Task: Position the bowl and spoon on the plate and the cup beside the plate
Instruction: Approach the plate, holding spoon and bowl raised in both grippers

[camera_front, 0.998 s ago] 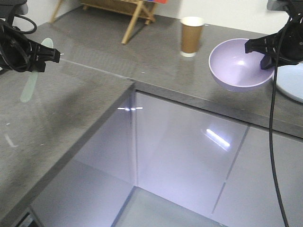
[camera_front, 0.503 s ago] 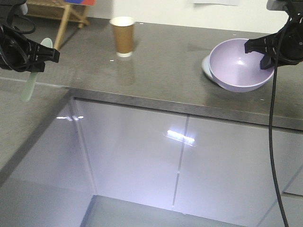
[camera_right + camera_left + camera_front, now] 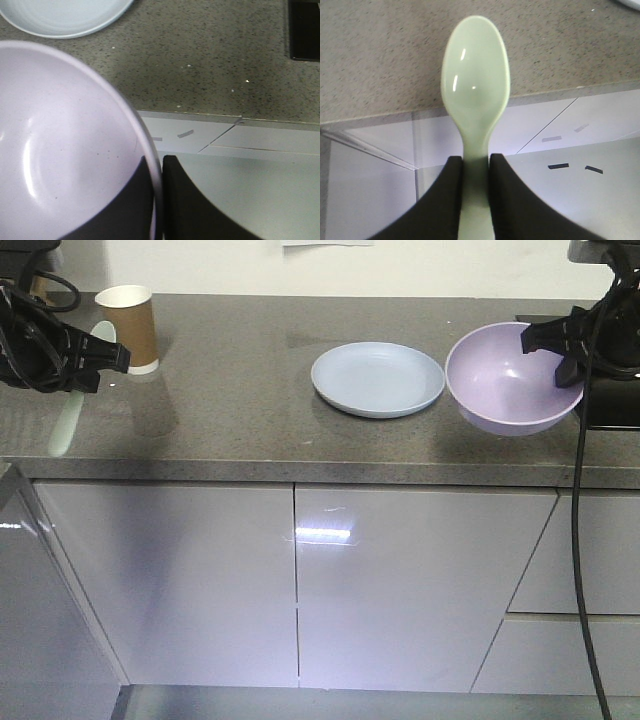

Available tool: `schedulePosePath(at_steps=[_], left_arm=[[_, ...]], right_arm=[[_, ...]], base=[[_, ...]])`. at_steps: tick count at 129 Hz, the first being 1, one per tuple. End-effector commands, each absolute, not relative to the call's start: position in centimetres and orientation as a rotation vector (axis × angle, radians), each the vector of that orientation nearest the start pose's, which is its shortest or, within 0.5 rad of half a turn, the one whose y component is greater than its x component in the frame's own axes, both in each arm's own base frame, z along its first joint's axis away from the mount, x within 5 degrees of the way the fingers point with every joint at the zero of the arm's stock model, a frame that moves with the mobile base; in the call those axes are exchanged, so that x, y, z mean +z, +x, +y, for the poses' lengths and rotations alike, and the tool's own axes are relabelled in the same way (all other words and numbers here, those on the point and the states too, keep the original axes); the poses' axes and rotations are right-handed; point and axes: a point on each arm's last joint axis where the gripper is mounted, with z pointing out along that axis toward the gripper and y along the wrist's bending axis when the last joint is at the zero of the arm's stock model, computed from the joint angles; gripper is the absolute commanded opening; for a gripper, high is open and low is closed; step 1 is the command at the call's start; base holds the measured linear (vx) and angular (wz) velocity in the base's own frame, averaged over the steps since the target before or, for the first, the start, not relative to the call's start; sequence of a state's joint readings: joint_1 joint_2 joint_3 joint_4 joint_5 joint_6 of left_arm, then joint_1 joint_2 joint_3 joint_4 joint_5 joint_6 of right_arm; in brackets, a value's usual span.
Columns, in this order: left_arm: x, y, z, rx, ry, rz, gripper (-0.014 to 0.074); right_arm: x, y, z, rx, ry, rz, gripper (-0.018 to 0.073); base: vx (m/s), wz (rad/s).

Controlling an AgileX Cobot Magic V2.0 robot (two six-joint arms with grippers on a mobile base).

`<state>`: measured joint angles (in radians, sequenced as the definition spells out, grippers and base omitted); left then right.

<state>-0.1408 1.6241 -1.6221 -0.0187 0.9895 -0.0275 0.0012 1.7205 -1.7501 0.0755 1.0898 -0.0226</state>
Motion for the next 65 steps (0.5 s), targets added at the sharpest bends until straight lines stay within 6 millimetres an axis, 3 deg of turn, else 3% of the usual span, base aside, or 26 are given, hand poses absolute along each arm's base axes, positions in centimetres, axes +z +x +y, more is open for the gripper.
schedulePosePath(at_steps=[1, 65], left_arm=[[40.21, 34.55, -5.16, -0.111, 0.128, 2.352, -0.0008], [40.21, 34.56, -5.16, -0.111, 0.128, 2.352, -0.0008]], right_arm=[[40.29, 36.74, 0.62, 0.092, -0.013, 2.418, -0.0003], [40.17, 36.60, 0.63, 0.093, -0.014, 2.438, -0.0003]], base=[[0.05, -0.17], [0.07, -0.05]])
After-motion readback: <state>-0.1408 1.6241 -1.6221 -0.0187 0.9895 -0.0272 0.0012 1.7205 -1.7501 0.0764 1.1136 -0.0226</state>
